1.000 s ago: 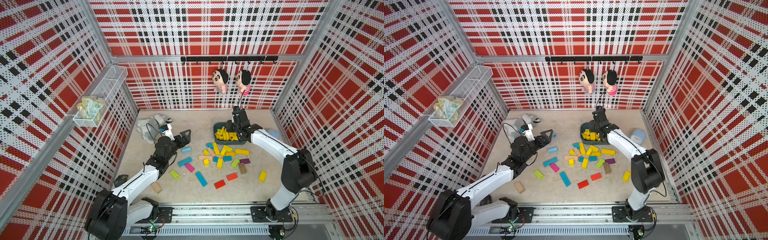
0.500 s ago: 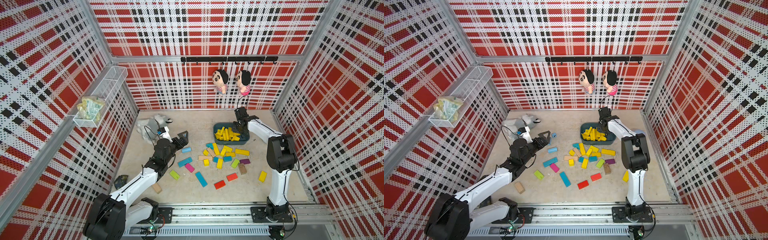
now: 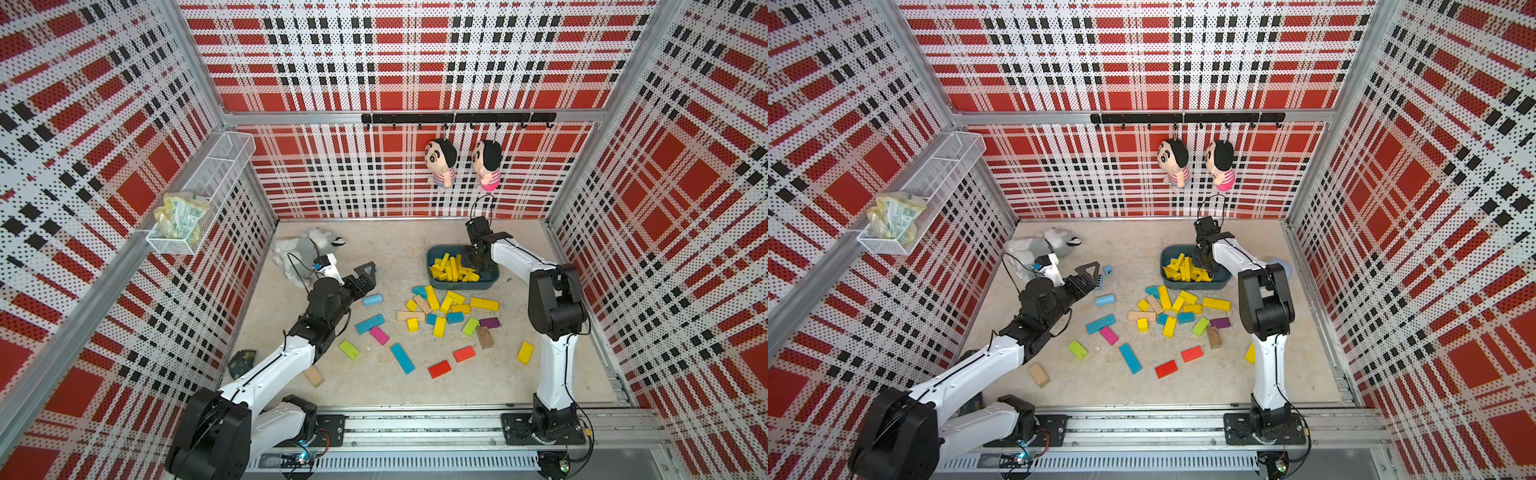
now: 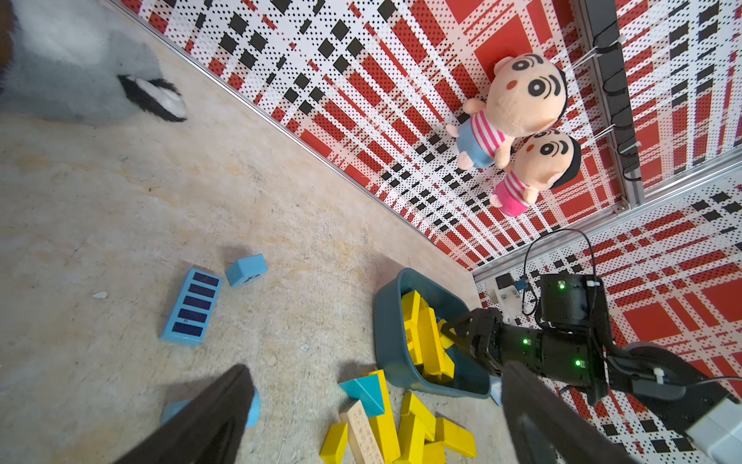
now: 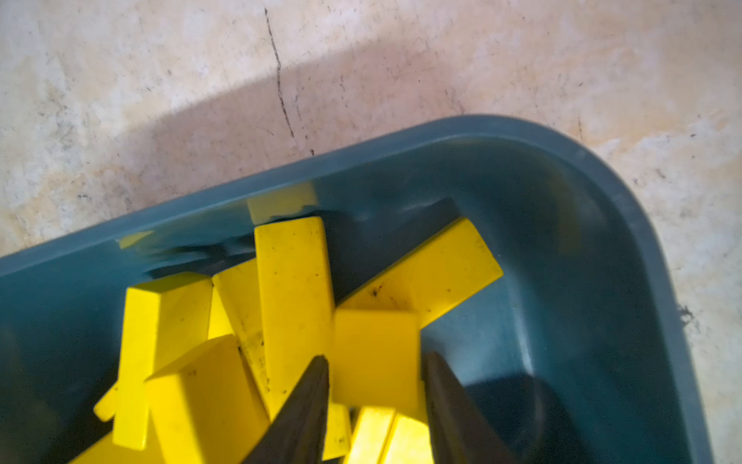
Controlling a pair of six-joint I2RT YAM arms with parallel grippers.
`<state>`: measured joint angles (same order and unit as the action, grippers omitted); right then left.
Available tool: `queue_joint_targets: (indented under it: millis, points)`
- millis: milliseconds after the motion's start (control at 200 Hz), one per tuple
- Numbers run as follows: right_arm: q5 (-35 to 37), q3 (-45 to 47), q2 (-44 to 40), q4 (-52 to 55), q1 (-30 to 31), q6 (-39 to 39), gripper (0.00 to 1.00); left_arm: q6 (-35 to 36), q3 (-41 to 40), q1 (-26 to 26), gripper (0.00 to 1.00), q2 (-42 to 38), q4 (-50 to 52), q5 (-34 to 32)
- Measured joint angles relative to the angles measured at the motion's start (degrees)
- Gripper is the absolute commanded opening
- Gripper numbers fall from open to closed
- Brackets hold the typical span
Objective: Pick out the yellow building blocks
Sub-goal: Place the building block in the storage box, then pick up the building block from the center of the board.
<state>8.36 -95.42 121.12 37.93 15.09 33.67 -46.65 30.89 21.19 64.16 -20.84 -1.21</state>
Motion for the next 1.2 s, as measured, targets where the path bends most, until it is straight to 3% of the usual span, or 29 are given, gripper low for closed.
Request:
queue_joint_targets:
  millis: [276,461,711,952,1197]
  points:
    - [-0.52,2.58,-4.76,-0.44,0.00,-2.32,0.50,-0.48,1.16,0.00,0.99,1.22,1.25,-0.39]
    - [-1.36,17.20,-19.87,-2.78,1.55,-0.98,0.50,-1.33,2.47,1.27,1.00,3.91,3.21,-2.21]
    - [0.55,39.39,-37.79,-2.40,3.69,9.33,0.51,-2.16,7.08,7.08,1.00,10.14,4.66,-4.74]
    - [3.45,49.48,-43.39,4.87,-4.33,21.57,0.57,-3.15,8.07,9.84,1.00,13.44,4.50,-5.22]
    - [5.42,57.48,-50.36,8.94,-10.58,26.67,0.63,-4.50,8.02,10.05,1.00,13.60,3.82,-5.55]
